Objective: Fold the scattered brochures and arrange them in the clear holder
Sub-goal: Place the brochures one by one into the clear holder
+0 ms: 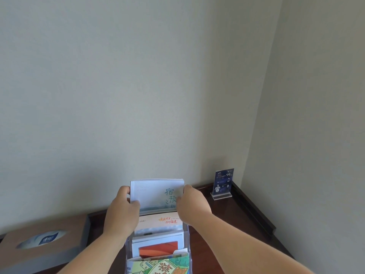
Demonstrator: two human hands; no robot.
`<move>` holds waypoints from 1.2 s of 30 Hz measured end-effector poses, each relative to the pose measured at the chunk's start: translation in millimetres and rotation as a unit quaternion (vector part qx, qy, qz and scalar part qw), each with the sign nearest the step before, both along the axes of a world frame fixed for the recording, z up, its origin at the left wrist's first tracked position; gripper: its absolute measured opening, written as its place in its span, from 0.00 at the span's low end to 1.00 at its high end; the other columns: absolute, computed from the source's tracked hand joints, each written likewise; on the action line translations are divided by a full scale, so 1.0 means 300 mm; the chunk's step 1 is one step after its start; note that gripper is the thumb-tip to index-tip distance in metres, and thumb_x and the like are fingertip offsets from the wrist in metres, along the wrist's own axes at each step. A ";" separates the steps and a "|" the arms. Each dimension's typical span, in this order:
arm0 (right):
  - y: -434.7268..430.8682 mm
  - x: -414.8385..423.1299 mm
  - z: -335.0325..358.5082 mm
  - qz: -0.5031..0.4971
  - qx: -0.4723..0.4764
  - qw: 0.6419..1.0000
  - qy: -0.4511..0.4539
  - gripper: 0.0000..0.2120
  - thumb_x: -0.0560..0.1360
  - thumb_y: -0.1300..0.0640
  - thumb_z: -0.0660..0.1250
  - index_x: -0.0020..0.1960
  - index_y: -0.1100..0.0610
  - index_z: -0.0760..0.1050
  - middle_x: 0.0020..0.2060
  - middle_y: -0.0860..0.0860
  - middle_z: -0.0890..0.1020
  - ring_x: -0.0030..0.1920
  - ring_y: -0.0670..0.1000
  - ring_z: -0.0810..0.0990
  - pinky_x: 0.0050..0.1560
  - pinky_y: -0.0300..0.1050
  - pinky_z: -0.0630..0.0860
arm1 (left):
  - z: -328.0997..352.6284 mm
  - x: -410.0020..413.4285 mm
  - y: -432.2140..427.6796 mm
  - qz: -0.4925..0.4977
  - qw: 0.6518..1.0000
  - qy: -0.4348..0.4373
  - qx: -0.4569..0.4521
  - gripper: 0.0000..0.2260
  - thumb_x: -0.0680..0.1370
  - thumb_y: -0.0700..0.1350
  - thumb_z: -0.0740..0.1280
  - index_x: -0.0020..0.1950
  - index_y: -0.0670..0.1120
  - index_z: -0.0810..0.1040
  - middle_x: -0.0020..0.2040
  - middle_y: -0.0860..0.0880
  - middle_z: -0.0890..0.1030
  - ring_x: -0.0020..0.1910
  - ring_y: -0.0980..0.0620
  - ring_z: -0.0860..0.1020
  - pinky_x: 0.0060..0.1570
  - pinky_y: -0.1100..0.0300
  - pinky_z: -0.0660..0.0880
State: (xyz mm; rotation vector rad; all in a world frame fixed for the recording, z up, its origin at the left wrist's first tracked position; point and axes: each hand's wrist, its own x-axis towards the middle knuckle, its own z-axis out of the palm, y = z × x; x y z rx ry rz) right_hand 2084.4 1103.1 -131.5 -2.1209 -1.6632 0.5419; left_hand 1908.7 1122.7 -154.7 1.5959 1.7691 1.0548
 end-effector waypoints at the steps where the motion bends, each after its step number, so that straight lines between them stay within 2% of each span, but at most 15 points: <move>1: 0.000 0.000 0.001 0.002 -0.002 1.000 -0.008 0.12 0.80 0.59 0.57 0.62 0.60 0.69 0.53 0.57 0.79 0.54 0.57 0.80 0.47 0.46 0.75 | 0.001 0.001 -0.001 -0.001 1.000 -0.001 0.001 0.09 0.79 0.40 0.60 0.54 0.53 0.69 0.46 0.51 0.79 0.40 0.50 0.78 0.31 0.57 0.71; 4: -0.001 0.001 -0.002 0.005 -0.006 1.000 -0.022 0.13 0.80 0.59 0.58 0.63 0.60 0.69 0.55 0.55 0.80 0.53 0.54 0.80 0.51 0.46 0.80 | 0.001 0.003 -0.008 -0.003 1.000 0.000 0.003 0.09 0.79 0.40 0.60 0.54 0.54 0.68 0.45 0.52 0.79 0.38 0.51 0.78 0.31 0.58 0.72; 12: -0.022 0.006 -0.009 0.004 -0.036 0.999 -0.002 0.14 0.81 0.58 0.57 0.64 0.61 0.70 0.60 0.56 0.78 0.58 0.55 0.78 0.57 0.48 0.78 | 0.005 -0.007 -0.006 0.004 1.000 0.022 -0.011 0.11 0.80 0.39 0.59 0.57 0.53 0.68 0.44 0.53 0.75 0.38 0.49 0.77 0.32 0.57 0.69; 15: -0.021 0.006 -0.007 0.020 -0.041 0.999 -0.015 0.14 0.81 0.60 0.57 0.65 0.62 0.70 0.61 0.56 0.77 0.60 0.55 0.77 0.59 0.48 0.78 | 0.001 -0.011 -0.001 0.007 1.000 0.019 -0.015 0.10 0.80 0.40 0.59 0.59 0.51 0.70 0.49 0.49 0.77 0.42 0.46 0.77 0.37 0.55 0.69; 20: -0.020 0.005 -0.019 -0.003 -0.041 0.999 0.002 0.14 0.81 0.60 0.58 0.66 0.61 0.68 0.61 0.56 0.77 0.60 0.55 0.78 0.58 0.48 0.78 | -0.007 -0.012 0.004 0.016 1.000 0.022 -0.011 0.11 0.80 0.42 0.60 0.62 0.47 0.74 0.53 0.47 0.78 0.50 0.46 0.75 0.47 0.54 0.67; 21: -0.020 0.005 -0.025 -0.012 -0.041 0.999 0.011 0.14 0.81 0.60 0.58 0.65 0.61 0.67 0.60 0.56 0.78 0.59 0.54 0.78 0.57 0.47 0.78 | -0.012 -0.012 0.004 0.017 0.999 0.033 -0.007 0.08 0.80 0.42 0.61 0.57 0.45 0.76 0.50 0.47 0.79 0.49 0.45 0.75 0.45 0.54 0.68; 22: -0.019 0.002 -0.029 -0.015 -0.044 0.999 0.015 0.14 0.81 0.59 0.59 0.65 0.61 0.67 0.60 0.55 0.78 0.58 0.54 0.79 0.56 0.47 0.79 | -0.013 -0.010 0.002 0.016 0.999 0.047 -0.003 0.06 0.80 0.42 0.61 0.49 0.43 0.76 0.44 0.47 0.79 0.44 0.45 0.76 0.41 0.54 0.68; 23: -0.016 -0.001 -0.035 -0.011 -0.043 0.999 0.009 0.14 0.80 0.60 0.59 0.65 0.60 0.67 0.59 0.55 0.78 0.58 0.54 0.79 0.56 0.46 0.79 | -0.016 -0.009 0.002 0.018 0.998 0.059 -0.002 0.10 0.80 0.42 0.61 0.41 0.42 0.75 0.38 0.47 0.78 0.39 0.45 0.75 0.37 0.53 0.67; 25: -0.010 -0.007 -0.035 -0.002 -0.040 0.999 -0.008 0.13 0.80 0.60 0.60 0.64 0.60 0.71 0.58 0.55 0.79 0.57 0.54 0.79 0.55 0.45 0.79 | -0.012 -0.008 -0.004 0.016 0.998 0.067 0.000 0.15 0.80 0.42 0.60 0.32 0.43 0.70 0.30 0.46 0.74 0.33 0.46 0.73 0.31 0.55 0.64; 28: -0.005 -0.017 -0.028 -0.008 -0.031 0.999 -0.022 0.12 0.80 0.60 0.58 0.60 0.62 0.75 0.57 0.58 0.80 0.57 0.57 0.80 0.53 0.47 0.77 | -0.005 -0.015 -0.003 0.019 0.996 0.081 0.015 0.17 0.79 0.42 0.60 0.29 0.46 0.66 0.28 0.47 0.70 0.31 0.46 0.70 0.29 0.56 0.59; 31: -0.001 -0.021 -0.039 -0.023 -0.028 0.999 -0.004 0.13 0.80 0.60 0.56 0.58 0.62 0.75 0.55 0.60 0.80 0.56 0.61 0.79 0.46 0.47 0.71 | -0.017 -0.011 0.001 0.017 0.996 0.089 0.016 0.17 0.80 0.42 0.59 0.30 0.46 0.66 0.30 0.47 0.70 0.34 0.45 0.70 0.31 0.55 0.60; 33: 0.003 -0.021 -0.052 -0.021 -0.026 0.999 -0.012 0.12 0.80 0.60 0.56 0.58 0.62 0.74 0.54 0.60 0.80 0.55 0.61 0.79 0.44 0.47 0.70 | -0.025 -0.011 0.000 0.022 0.995 0.094 0.023 0.17 0.81 0.43 0.58 0.31 0.46 0.68 0.30 0.47 0.72 0.33 0.47 0.71 0.31 0.56 0.61; 36: 0.008 -0.016 -0.066 -0.014 -0.027 0.999 -0.043 0.11 0.79 0.61 0.57 0.59 0.62 0.73 0.56 0.59 0.79 0.56 0.58 0.79 0.45 0.45 0.70 | -0.030 -0.014 0.000 0.028 0.994 0.096 0.031 0.19 0.81 0.42 0.58 0.29 0.48 0.64 0.29 0.50 0.69 0.30 0.50 0.68 0.28 0.58 0.59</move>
